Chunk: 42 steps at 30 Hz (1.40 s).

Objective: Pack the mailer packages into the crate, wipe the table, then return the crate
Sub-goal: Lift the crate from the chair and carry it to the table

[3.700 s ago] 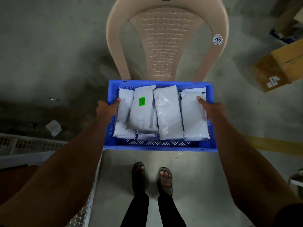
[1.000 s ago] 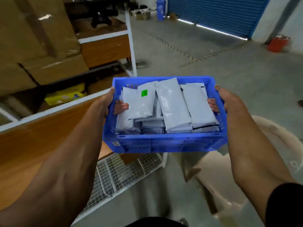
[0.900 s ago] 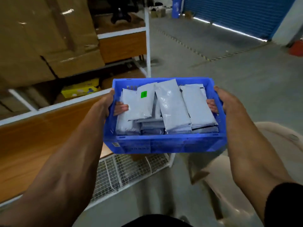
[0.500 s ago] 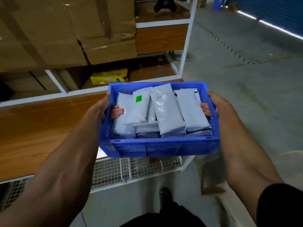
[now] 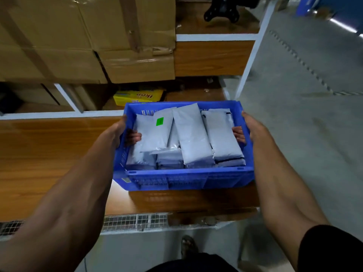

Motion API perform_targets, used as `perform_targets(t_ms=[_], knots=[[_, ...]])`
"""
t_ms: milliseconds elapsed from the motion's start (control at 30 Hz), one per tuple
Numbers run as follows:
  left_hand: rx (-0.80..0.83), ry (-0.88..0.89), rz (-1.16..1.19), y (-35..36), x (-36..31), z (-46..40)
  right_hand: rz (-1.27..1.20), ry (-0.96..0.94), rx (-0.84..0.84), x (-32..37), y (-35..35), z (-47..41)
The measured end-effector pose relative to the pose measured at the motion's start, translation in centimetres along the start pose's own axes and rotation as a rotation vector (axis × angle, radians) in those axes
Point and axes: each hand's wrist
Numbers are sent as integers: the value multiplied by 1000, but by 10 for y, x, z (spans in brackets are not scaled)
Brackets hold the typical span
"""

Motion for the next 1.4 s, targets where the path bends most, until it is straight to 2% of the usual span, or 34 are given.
perform_targets(t_ms=[133,400,767,1033,1133,1200,1267,1367,1400], knots=[[-28,-4,-1,4,-11,-24,76,95,-33,14,6,-63],[-35,-16,16,22,-34,-53,66,43,-34,32,0,-121],[-79,82,25,60,-73,-100,31,-51,-94,61,-16,-162],[-85,110,51,58,-82,-117,69,9,-192,74,-12,-193],[-87,112,26,58,-81,-118,120,5,-218,76,-11,-195],[-136,102,14,57,-80,-123,250,-17,-292,80,-4,-186],[-243,110,-133,55,-84,-122,462,-84,-386,78,-1,-177],[-499,215,-677,62,-79,-79,683,-207,-496,64,3,-164],[-514,272,-746,69,-73,-63,735,-251,-517,58,4,-160]])
Point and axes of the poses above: each hand's wrist, its own z-axis away from the middle knuckle, its own y-axis out of the palm, x = y × z, and after that the axes turned 8 degrees about -z, right-handed
